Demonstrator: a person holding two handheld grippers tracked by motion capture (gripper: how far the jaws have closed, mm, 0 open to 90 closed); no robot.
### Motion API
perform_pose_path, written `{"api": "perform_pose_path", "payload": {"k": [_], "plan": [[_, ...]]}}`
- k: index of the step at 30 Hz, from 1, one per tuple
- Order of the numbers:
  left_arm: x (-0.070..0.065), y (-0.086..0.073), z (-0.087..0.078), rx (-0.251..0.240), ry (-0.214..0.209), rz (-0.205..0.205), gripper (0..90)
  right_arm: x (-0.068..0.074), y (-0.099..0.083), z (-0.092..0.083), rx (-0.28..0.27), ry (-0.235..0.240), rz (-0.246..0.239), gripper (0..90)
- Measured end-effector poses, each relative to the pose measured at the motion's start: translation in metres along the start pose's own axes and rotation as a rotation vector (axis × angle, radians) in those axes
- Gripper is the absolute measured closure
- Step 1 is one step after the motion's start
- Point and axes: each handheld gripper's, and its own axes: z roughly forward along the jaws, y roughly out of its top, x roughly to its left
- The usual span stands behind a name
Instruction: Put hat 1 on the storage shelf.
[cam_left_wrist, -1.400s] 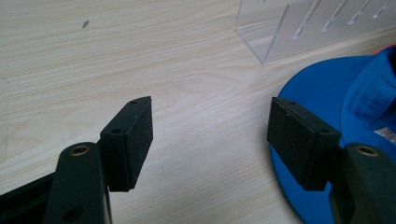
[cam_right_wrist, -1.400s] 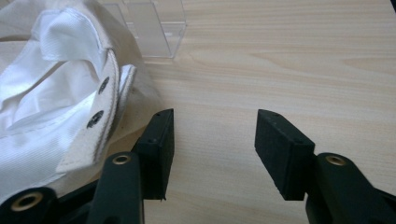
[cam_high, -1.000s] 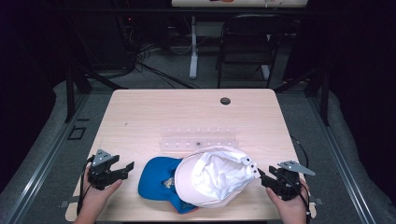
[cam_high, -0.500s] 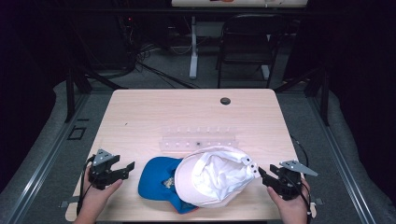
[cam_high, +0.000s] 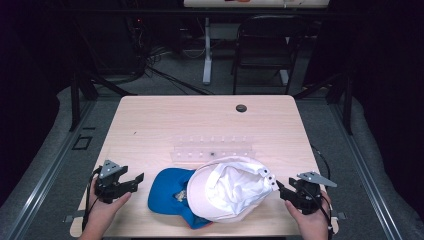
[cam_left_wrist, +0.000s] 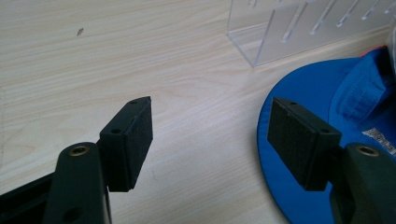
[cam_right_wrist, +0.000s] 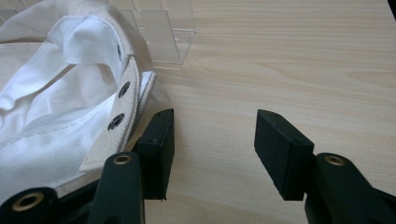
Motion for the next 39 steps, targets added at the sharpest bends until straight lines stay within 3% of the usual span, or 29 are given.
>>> {"api": "perform_pose_path", "payload": {"k": [6,15,22,29,33,39], "plan": [[0.0,-0.001,-0.002,-0.018,0.019,0.019,35.4,0.0,0.001,-0.001,0.001,-0.001,0.006,48.1],[-0.001,-0.001,-0.003,-0.019,-0.004,0.015,41.5,0.0,0.009,-0.006,0.02,0.002,0.016,48.4],[-0.002,0.0,-0.005,-0.015,-0.019,0.009,45.2,0.0,0.027,-0.01,0.045,0.008,0.031,46.8],[-0.001,-0.001,-0.005,-0.007,-0.01,0.004,45.2,-0.003,0.037,-0.017,0.059,0.056,0.059,44.7],[0.001,-0.001,-0.003,-0.001,-0.018,-0.014,41.2,0.0,0.041,-0.022,0.054,0.071,0.062,38.9],[0.001,-0.001,-0.004,-0.004,-0.01,-0.019,40.4,0.001,0.047,-0.024,0.099,0.078,0.05,37.3]]}}
